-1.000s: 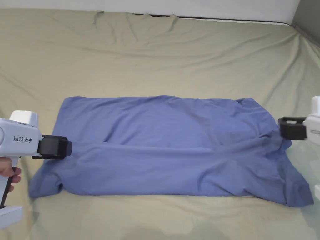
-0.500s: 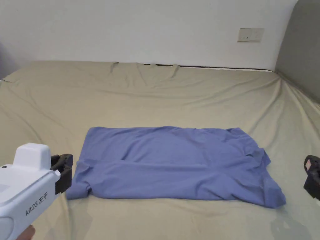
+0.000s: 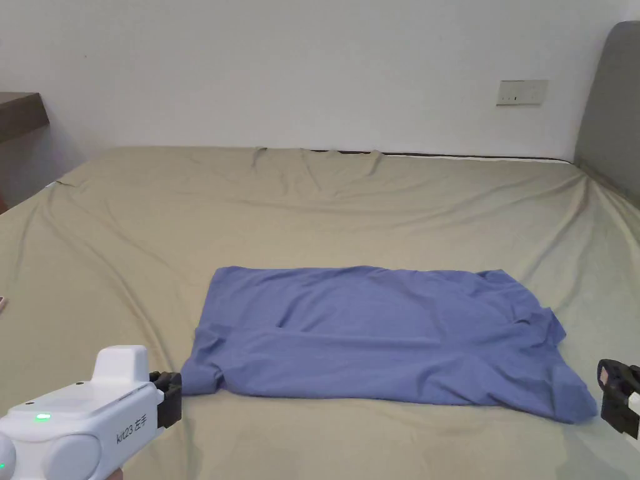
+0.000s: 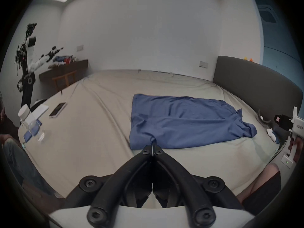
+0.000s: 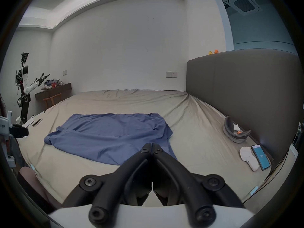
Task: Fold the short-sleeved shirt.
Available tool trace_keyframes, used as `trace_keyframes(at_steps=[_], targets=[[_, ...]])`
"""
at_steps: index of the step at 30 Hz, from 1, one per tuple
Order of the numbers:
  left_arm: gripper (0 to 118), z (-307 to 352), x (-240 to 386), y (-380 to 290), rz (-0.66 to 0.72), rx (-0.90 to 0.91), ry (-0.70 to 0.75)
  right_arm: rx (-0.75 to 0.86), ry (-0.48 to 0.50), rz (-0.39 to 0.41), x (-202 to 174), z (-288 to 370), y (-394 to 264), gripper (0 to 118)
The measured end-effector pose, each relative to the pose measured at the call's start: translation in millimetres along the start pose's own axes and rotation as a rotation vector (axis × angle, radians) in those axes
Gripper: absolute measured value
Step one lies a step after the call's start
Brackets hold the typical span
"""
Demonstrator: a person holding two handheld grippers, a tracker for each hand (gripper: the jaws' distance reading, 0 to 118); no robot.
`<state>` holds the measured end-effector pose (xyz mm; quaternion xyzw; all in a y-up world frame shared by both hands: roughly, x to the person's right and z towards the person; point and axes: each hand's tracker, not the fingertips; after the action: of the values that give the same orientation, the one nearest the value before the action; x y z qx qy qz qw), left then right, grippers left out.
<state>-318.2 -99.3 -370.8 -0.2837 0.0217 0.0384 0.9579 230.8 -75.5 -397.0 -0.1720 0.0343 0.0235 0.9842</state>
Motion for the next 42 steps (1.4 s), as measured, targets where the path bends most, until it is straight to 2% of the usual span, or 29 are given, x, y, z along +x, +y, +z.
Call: trace_keyframes(at_steps=[6,7,8,10,11,12,15,16,18,19,21,23,29,32,33,35,36,37,40,41,42], targets=[[0,-52.1,-20.3,13.2,0.069,-0.088,-0.028,0.015,0.078,0.046,-21.9,4.1,5.4,0],[10,-62.7,-18.9,17.1,0.049,-0.08,-0.016,0.008,0.088,0.052,-25.4,2.2,5.1,0],[26,-73.9,-17.0,22.2,0.007,-0.079,0.005,0.002,0.097,0.054,-28.7,0.8,5.3,0],[66,-98.6,-15.1,28.7,-0.047,-0.127,0.008,-0.015,0.116,0.057,-34.4,-1.4,5.5,0],[74,-110.8,-14.0,29.4,-0.063,-0.16,-0.008,-0.021,0.121,0.058,-36.7,-2.3,5.2,0],[77,-121.7,-10.4,29.8,-0.079,-0.183,-0.014,-0.029,0.125,0.059,-38.7,-3.1,4.9,0],[74,-153.3,-6.9,20.4,-0.127,-0.248,0.013,-0.044,0.131,0.054,-38.4,-5.1,4.8,0],[56,-162.8,-7.4,15.1,-0.14,-0.292,0.023,-0.053,0.13,0.052,-38.8,-5.7,4.2,0],[13,-169.4,-8.4,8.0,-0.108,-0.316,-0.04,-0.068,0.125,0.041,-34.1,-9.0,2.2,0],[2,-165.2,-7.6,7.1,-0.08,-0.271,-0.105,-0.074,0.124,0.04,-33.8,-9.4,1.5,0],[2,-161.7,2.4,9.0,-0.158,-0.252,-0.04,-0.089,0.121,0.046,-30.8,-13.0,-1.7,0],[2,-158.2,7.2,6.3,-0.246,-0.236,-0.068,-0.114,0.122,0.054,-30.7,-16.2,-5.5,0],[2,-132.7,-13.7,19.2,-0.14,-0.177,-0.091,-0.176,0.134,0.072,-16.4,-36.7,-11.9,0],[2,-119.6,-17.3,30.2,-0.09,-0.155,-0.082,-0.211,0.041,0.05,2.7,-60.7,-11.2,0],[2,-118.0,-20.4,31.7,-0.044,-0.15,-0.098,-0.231,0.027,0.034,19.3,-78.0,-17.8,6],[2,-118.3,-19.5,32.3,-0.018,-0.158,-0.106,-0.294,0.002,0.04,32.3,-109.7,-21.8,70],[2,-118.9,-16.4,32.7,-0.029,-0.161,-0.103,-0.333,-0.021,0.052,35.6,-124.1,-24.5,99],[2,-119.6,-12.8,30.7,-0.057,-0.168,-0.091,-0.368,-0.033,0.051,40.0,-138.0,-28.8,111],[2,-123.6,-6.5,27.1,-0.092,-0.185,-0.079,-0.451,-0.02,-0.014,45.9,-172.7,-43.4,98],[2,-123.6,-5.9,26.7,-0.09,-0.189,-0.079,-0.485,-0.005,-0.025,46.2,-179.9,-48.5,84],[2,-123.3,-6.2,26.8,-0.087,-0.194,-0.077,-0.512,0.021,-0.033,47.3,-185.2,-53.6,55]])
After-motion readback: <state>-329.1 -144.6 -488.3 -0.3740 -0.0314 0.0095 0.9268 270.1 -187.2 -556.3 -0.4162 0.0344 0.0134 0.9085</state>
